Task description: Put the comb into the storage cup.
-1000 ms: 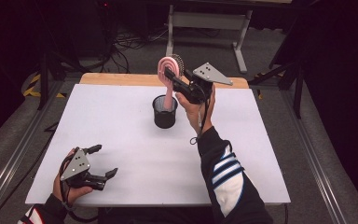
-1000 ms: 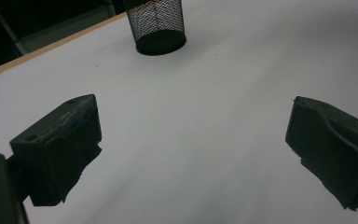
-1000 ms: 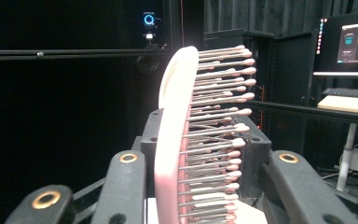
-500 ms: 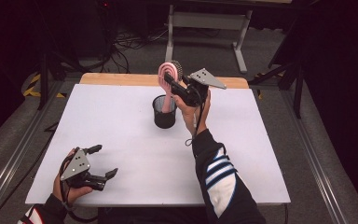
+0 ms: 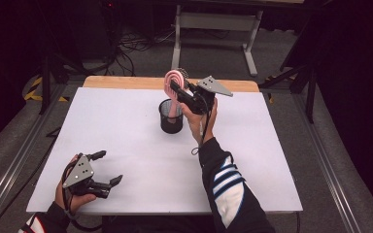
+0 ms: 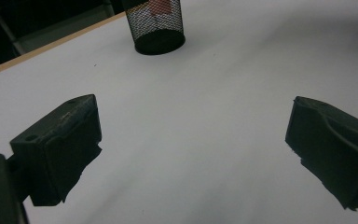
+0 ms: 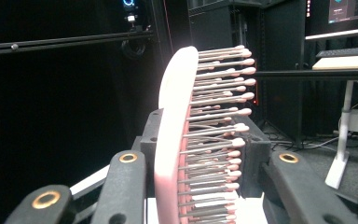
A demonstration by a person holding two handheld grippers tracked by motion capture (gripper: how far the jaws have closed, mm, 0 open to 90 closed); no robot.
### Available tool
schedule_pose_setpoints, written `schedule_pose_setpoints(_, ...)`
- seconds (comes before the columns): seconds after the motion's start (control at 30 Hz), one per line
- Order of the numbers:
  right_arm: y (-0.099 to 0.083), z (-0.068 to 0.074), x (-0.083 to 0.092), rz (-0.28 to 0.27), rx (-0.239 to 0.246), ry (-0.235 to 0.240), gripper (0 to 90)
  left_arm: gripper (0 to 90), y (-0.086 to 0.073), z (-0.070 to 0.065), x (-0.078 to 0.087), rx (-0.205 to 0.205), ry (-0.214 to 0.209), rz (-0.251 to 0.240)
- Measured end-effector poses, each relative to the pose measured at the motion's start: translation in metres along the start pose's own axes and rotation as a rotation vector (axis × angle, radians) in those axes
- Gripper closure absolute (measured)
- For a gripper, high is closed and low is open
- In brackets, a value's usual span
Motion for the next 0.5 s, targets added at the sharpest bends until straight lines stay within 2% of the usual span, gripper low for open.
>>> schedule_pose_setpoints(0.3, -0.008, -0.004, 0.0, 0.01, -0.026, -0.007, 62.8, 4.4, 0.0, 0.0, 0.0, -0.01, 0.009, 0.004)
schedule_pose_setpoints(0.5, -0.019, -0.003, -0.003, 0.033, -0.017, -0.009, 62.8, 4.8, -0.001, -0.001, -0.002, -0.022, 0.018, 0.01)
Point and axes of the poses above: each handheld gripper's, and its own axes: x roughly backward along the jaws, y roughly out of its top, z roughly to its left, the point moved 10 cm from there along -x, roughly forward along the jaws, and after that the axes turned 5 degrees about -y, right-handed, at the moved point
